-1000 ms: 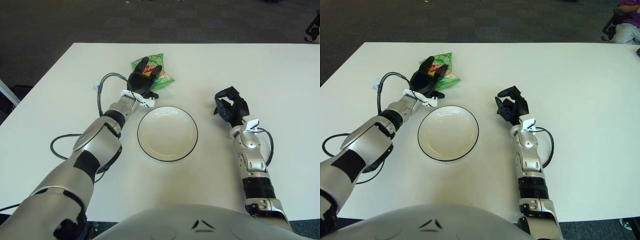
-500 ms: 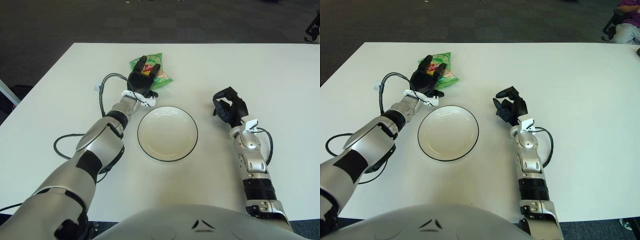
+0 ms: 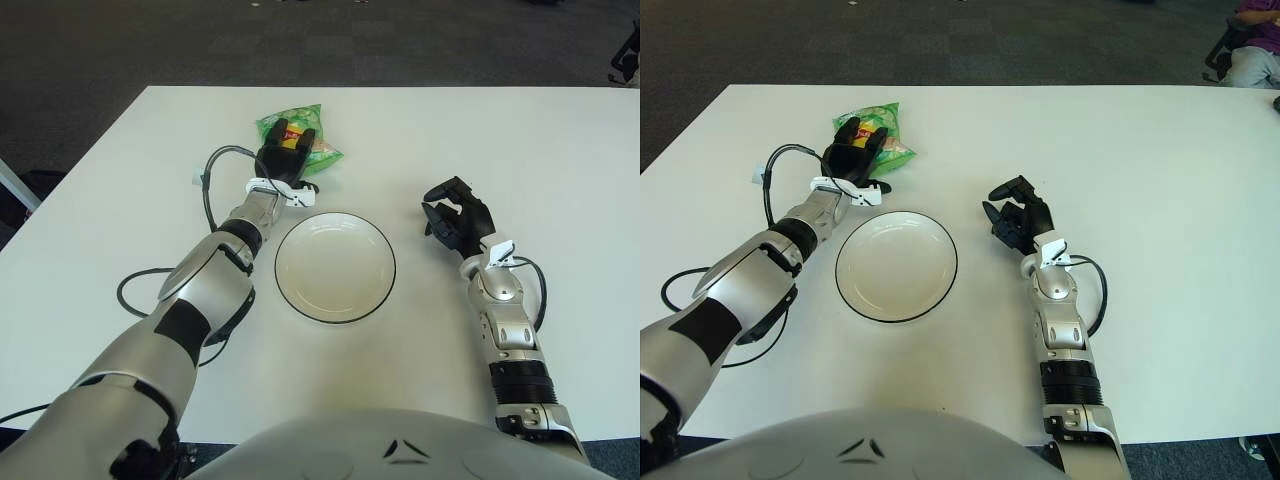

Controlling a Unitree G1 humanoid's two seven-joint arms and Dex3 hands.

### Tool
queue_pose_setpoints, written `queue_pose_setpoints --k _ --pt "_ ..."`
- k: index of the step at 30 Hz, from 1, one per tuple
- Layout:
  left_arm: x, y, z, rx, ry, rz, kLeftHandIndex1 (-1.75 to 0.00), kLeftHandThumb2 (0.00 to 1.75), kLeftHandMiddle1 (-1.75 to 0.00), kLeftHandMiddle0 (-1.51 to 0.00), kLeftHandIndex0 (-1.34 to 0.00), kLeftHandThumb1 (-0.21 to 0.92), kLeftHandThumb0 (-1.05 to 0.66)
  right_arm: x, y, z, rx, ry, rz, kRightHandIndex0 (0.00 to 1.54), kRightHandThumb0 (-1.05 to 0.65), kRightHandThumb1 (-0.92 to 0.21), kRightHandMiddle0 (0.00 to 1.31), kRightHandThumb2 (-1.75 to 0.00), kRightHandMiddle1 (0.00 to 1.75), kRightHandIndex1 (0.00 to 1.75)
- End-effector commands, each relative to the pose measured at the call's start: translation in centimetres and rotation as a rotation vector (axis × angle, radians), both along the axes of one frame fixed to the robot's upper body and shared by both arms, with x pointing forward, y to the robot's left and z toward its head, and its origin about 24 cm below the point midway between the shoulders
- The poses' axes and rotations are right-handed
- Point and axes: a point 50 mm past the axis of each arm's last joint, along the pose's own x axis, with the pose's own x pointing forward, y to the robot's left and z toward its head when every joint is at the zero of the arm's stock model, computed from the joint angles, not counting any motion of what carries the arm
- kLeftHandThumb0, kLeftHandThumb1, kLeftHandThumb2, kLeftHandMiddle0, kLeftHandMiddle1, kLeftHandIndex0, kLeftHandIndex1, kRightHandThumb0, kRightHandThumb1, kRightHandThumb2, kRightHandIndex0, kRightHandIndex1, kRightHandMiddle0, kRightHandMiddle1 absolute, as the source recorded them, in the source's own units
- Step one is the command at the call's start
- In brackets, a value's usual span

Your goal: Put the snack into the plate.

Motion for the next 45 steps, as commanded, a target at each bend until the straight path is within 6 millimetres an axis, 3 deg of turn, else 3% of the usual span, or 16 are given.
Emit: queue_pose_setpoints --k 1,5,7,8,9,11,14,15,17,21,23,25,29,32,45 --pt "-0.2 0.6 -0.7 0.021 0.045 0.035 -0.01 0.0 0.0 -0.14 -0.34 0.84 -0.61 0.0 -0.1 0.3 -0.017 -0.014 0.012 0.8 -0.36 -0.92 0.42 -0.31 1.52 1.68" --pt "-0.2 0.8 -0.8 0.004 0.041 0.046 -0.02 0.0 -0.02 -0.23 -0.35 0.83 -0.6 0.0 -0.1 0.3 -0.015 -0.017 0.03 0.8 -0.36 -0.92 0.42 -0.32 1.52 1.68" --pt "-0.3 0.9 -0.9 -0.004 0.022 0.053 -0.06 0.0 -0.08 -0.39 -0.46 0.84 -0.55 0.0 -0.1 0.3 -0.015 -0.017 0.036 0.8 -0.36 -0.92 0.42 -0.32 1.53 1.68" --pt "-0.4 0.9 -0.9 -0.007 0.011 0.057 -0.17 0.01 -0.37 -0.41 -0.53 0.83 -0.49 0.0 -0.1 0.3 -0.015 -0.017 0.04 0.8 -0.36 -0.92 0.42 -0.32 1.53 1.68" --pt "-0.4 0.9 -0.9 -0.007 0.005 0.06 -0.24 0.01 -0.51 -0.39 -0.54 0.83 -0.46 -0.1 -0.1 0.3 -0.015 -0.016 0.042 0.8 -0.36 -0.92 0.42 -0.32 1.53 1.68" --pt "-0.5 0.9 -1.0 -0.003 0.002 0.062 -0.63 0.01 -1.04 -0.3 -0.49 0.83 -0.35 -0.1 -0.2 0.3 -0.015 -0.016 0.045 0.81 -0.36 -0.92 0.42 -0.32 1.53 1.67" --pt "-0.5 1.0 -1.2 0.02 0.005 0.061 -0.95 0.01 -1.49 -0.19 -0.39 0.85 -0.21 -0.1 -0.2 0.3 -0.015 -0.016 0.051 0.81 -0.36 -0.92 0.42 -0.32 1.53 1.67" --pt "-0.5 1.0 -1.2 0.035 0.007 0.058 -0.98 0.02 -1.54 -0.18 -0.37 0.85 -0.19 -0.1 -0.2 0.3 -0.016 -0.016 0.054 0.81 -0.36 -0.92 0.42 -0.32 1.53 1.67" --pt "-0.6 1.1 -1.3 0.058 0.01 0.055 -1.09 0.24 -1.56 -0.29 -0.32 0.88 0.13 -0.1 -0.2 0.3 -0.016 -0.016 0.059 0.81 -0.36 -0.92 0.42 -0.32 1.53 1.67" --pt "-0.6 1.3 -1.4 0.083 0.009 0.051 -1.17 0.33 -1.58 -0.34 -0.3 0.91 0.29 -0.1 -0.2 0.3 -0.019 -0.011 0.07 0.81 -0.36 -0.92 0.42 -0.32 1.53 1.67" --pt "-0.7 1.4 -1.5 0.089 0.006 0.05 -1.21 0.34 -1.64 -0.32 -0.4 0.9 0.12 -0.1 -0.2 0.3 -0.021 -0.008 0.075 0.81 -0.36 -0.92 0.43 -0.31 1.52 1.67" --pt "-0.7 1.6 -1.5 0.093 0.003 0.049 -1.3 0.53 -1.67 -0.33 -0.44 0.8 0.06 -0.1 -0.1 0.3 -0.024 -0.004 0.08 0.81 -0.36 -0.92 0.43 -0.31 1.52 1.66" --pt "-0.8 1.8 -1.6 0.099 -0.003 0.046 -1.5 0.88 -1.69 -0.39 -0.45 0.59 0.01 -0.1 -0.1 0.3 -0.033 0.006 0.09 0.82 -0.36 -0.92 0.43 -0.3 1.51 1.66" --pt "-0.8 1.9 -1.6 0.104 -0.003 0.043 -1.55 1.01 -1.72 -0.42 -0.46 0.51 0.0 -0.1 -0.1 0.3 -0.037 0.011 0.098 0.82 -0.36 -0.92 0.44 -0.3 1.5 1.66" --pt "-0.7 2.0 -1.5 0.097 0.003 0.042 -1.43 1.08 -1.75 -0.47 -0.58 0.43 0.0 -0.1 0.0 0.4 -0.053 0.021 0.123 0.82 -0.36 -0.92 0.46 -0.28 1.48 1.64"
